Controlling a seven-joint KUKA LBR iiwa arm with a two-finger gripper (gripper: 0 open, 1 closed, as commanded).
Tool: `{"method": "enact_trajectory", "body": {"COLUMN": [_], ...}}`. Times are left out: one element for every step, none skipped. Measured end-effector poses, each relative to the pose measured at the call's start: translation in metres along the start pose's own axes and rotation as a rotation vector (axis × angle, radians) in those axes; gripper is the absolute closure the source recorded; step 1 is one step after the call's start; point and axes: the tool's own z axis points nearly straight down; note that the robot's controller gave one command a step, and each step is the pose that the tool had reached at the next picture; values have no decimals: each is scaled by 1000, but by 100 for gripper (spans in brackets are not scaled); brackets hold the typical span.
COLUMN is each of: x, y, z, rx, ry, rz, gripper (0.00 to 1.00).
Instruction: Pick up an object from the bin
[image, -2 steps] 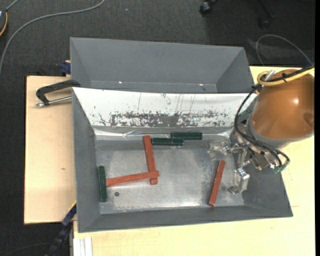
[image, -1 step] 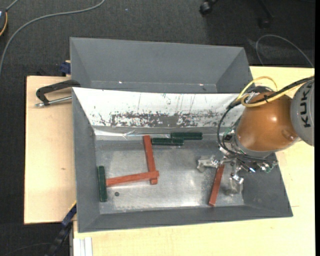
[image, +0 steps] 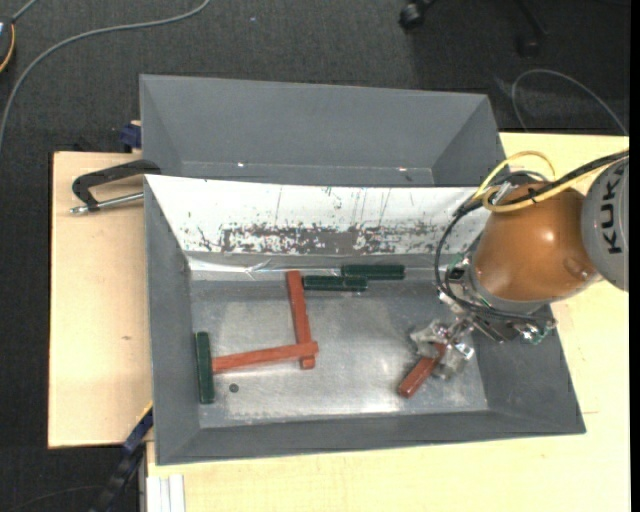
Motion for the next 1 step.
{"method": "enact_trajectory", "body": {"x": [6], "y": [3], "z": [-205], "rx": [11], "ry": [-5], "rz": [-431], "gripper": [100]}}
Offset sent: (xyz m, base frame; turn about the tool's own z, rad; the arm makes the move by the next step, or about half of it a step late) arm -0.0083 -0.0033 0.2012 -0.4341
